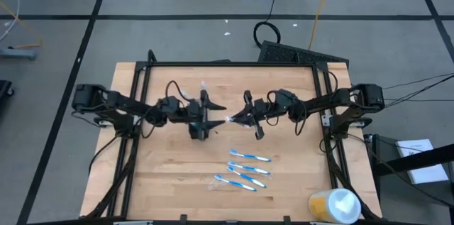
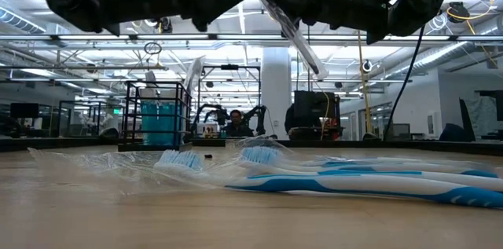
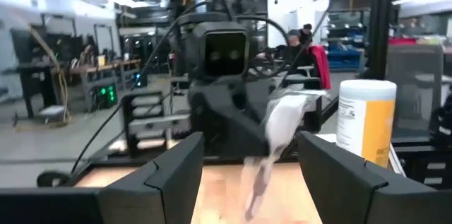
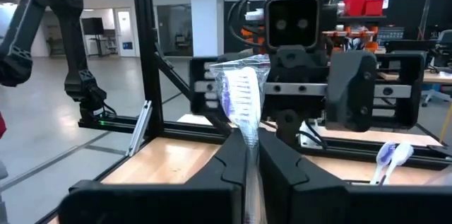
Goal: Pick & Place toothbrushing station
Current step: Put the purple toothbrush into the black organizer
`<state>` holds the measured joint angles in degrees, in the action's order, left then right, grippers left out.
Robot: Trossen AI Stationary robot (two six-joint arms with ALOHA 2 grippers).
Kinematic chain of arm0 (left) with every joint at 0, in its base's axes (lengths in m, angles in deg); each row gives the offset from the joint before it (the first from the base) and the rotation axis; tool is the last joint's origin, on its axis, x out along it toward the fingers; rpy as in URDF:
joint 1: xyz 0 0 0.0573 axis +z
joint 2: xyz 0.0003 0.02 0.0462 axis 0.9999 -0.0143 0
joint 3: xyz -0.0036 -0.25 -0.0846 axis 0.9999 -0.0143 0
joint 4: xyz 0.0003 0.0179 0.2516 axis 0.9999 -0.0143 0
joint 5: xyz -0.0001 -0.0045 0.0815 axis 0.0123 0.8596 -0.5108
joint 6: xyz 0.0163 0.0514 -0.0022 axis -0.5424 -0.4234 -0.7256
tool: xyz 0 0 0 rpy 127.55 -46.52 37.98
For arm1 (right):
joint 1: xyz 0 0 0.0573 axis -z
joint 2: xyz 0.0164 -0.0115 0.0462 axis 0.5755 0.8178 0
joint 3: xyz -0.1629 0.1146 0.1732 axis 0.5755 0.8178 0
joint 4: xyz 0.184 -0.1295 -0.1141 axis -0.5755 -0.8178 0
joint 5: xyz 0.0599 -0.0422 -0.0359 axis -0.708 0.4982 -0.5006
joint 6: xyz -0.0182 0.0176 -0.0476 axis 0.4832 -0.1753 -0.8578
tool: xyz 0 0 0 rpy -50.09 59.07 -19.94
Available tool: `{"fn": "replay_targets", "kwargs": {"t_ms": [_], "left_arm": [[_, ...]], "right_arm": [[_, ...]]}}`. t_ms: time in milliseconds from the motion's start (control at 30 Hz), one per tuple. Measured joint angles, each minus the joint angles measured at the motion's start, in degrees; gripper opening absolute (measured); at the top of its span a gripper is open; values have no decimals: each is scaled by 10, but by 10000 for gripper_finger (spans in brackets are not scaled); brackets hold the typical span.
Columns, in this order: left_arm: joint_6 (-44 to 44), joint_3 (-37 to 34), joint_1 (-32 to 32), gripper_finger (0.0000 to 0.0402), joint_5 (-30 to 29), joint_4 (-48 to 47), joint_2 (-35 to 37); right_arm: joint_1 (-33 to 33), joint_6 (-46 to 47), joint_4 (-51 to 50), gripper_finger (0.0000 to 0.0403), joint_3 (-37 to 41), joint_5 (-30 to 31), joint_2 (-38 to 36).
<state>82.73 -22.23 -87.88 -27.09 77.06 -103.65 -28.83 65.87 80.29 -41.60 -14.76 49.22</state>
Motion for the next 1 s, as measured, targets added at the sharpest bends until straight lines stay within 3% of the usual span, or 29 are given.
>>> {"fn": "replay_targets", "kwargs": {"t_ms": [567,1000], "left_arm": [[-39,53,-14,234,-5,-75,-21],[-73,55,-17,221,-4,-69,-21]], "right_arm": [[0,-3,0,9,0,2,0],[0,-3,-12,9,0,2,0]]}}
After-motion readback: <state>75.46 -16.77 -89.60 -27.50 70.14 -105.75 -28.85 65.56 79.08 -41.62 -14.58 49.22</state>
